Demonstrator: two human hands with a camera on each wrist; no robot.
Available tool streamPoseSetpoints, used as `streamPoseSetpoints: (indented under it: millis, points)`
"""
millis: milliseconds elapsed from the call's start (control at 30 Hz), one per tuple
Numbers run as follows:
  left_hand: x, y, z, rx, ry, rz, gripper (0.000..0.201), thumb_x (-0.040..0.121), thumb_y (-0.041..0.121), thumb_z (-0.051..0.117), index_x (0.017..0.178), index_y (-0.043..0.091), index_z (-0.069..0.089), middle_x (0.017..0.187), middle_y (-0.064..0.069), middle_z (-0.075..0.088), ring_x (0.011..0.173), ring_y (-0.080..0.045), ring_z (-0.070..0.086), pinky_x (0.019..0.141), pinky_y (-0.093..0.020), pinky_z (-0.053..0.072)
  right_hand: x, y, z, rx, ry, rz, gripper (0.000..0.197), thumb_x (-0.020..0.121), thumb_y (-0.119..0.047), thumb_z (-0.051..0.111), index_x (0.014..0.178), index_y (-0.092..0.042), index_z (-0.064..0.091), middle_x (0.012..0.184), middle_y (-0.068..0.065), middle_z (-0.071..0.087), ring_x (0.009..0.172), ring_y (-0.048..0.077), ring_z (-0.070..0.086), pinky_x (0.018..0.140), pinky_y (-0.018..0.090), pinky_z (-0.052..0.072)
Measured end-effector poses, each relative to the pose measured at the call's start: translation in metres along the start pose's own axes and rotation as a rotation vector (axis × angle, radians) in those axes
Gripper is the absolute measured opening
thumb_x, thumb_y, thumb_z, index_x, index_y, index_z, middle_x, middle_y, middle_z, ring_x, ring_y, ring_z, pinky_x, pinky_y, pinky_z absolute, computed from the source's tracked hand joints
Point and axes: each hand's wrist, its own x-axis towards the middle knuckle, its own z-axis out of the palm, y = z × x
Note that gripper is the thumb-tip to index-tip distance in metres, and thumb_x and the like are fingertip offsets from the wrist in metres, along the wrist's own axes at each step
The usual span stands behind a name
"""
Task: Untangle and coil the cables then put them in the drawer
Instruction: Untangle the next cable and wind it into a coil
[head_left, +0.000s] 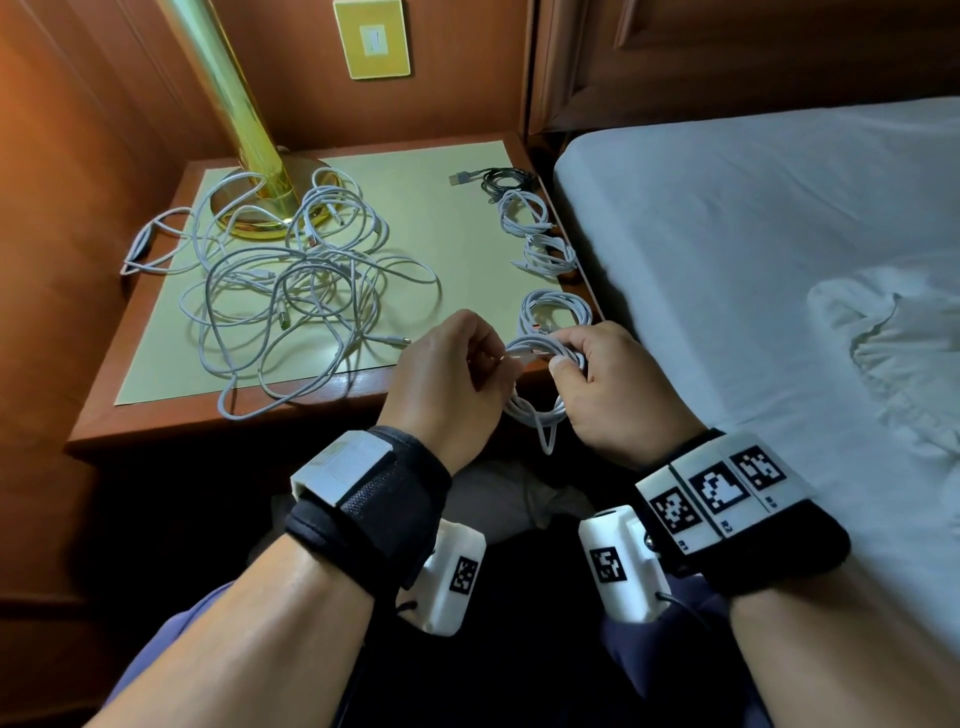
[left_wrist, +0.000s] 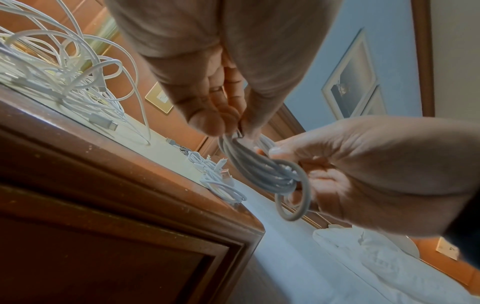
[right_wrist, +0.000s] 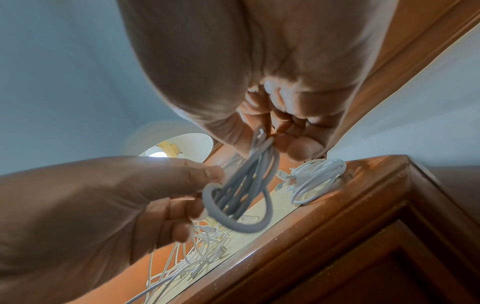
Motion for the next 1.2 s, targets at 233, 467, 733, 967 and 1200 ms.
streamPoseSetpoints:
  millis: [233,467,733,967,1200]
  points:
    - [0.001,0.005,0.0,-0.053,0.073,-0.08,0.015,0.078,0.029,0.082,0.079,0.022,0.068,0.076,0.009,0.067,0.068,-0.006,0.061,0.059,-0.006,0.041,0.0,-0.002,-0.001,0.019,0.053,-0.003,0.037,0.102,-0.021,0.049,0.137,-0.011,0.056,0.134,0.009,0.051,0.116,0.02,0.056,0.087,0.008,0.027]
    - [0.002,0.007,0.007,-0.051,0.043,-0.078,0.016,0.076,0.026,0.083,0.079,0.022,0.068,0.072,0.01,0.067,0.066,0.0,0.059,0.059,-0.008,0.042,0.0,-0.002,-0.001,0.049,0.085,-0.011,0.038,0.102,-0.022,0.051,0.138,-0.011,0.055,0.135,0.009,0.051,0.116,0.02,0.056,0.084,0.005,0.026]
    - [0.005,0.009,0.015,0.041,-0.038,-0.019,0.004,0.091,0.015,0.065,0.091,0.02,0.066,0.075,0.013,0.057,0.068,-0.004,0.051,0.059,-0.004,0.035,0.001,0.003,-0.003,0.033,0.11,-0.032,0.033,0.099,-0.017,0.056,0.131,-0.016,0.063,0.126,0.006,0.053,0.117,0.017,0.056,0.094,0.009,0.031]
    - [0.01,0.007,0.007,0.006,-0.143,-0.054,0.006,0.093,0.016,0.06,0.093,0.017,0.065,0.088,0.005,0.066,0.082,-0.014,0.058,0.064,-0.02,0.039,0.001,0.008,-0.007,-0.032,0.092,-0.067,0.031,0.098,-0.018,0.058,0.126,-0.025,0.067,0.112,-0.001,0.048,0.1,0.013,0.057,0.095,0.016,0.039]
    - [0.012,-0.002,-0.002,-0.175,-0.168,-0.148,0.011,0.094,0.02,0.064,0.082,0.02,0.063,0.069,0.009,0.061,0.064,-0.013,0.056,0.059,-0.026,0.041,0.006,0.013,-0.018,-0.04,0.096,-0.138,0.023,0.097,-0.027,0.06,0.118,-0.027,0.07,0.103,-0.005,0.058,0.09,0.006,0.054,0.076,0.011,0.035]
